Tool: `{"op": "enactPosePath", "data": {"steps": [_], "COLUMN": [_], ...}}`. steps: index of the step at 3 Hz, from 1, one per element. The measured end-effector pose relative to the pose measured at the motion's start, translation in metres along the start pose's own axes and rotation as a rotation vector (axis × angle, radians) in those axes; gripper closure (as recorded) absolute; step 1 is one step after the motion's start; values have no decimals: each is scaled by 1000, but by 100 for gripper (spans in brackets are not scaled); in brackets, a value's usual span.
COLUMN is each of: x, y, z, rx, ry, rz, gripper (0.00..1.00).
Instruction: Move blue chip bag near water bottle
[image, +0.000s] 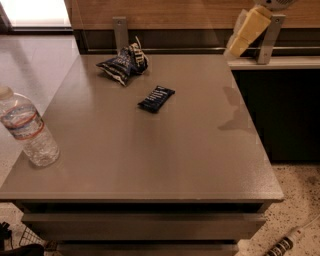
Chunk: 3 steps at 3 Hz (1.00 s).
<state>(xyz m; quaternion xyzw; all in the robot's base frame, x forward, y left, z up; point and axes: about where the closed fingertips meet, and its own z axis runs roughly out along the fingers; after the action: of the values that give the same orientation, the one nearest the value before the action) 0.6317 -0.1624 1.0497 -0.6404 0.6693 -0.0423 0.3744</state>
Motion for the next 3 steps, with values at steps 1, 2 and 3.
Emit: {"op": "enactPosePath", "data": {"steps": [1,2,3], "x": [-42,-58,-59], "y": [-28,-42,-42], "z": [53,89,92], "rx": [38,77,75], "ry": [-17,-12,-8], "rz": [-6,53,53], "gripper": [0,0,0]}}
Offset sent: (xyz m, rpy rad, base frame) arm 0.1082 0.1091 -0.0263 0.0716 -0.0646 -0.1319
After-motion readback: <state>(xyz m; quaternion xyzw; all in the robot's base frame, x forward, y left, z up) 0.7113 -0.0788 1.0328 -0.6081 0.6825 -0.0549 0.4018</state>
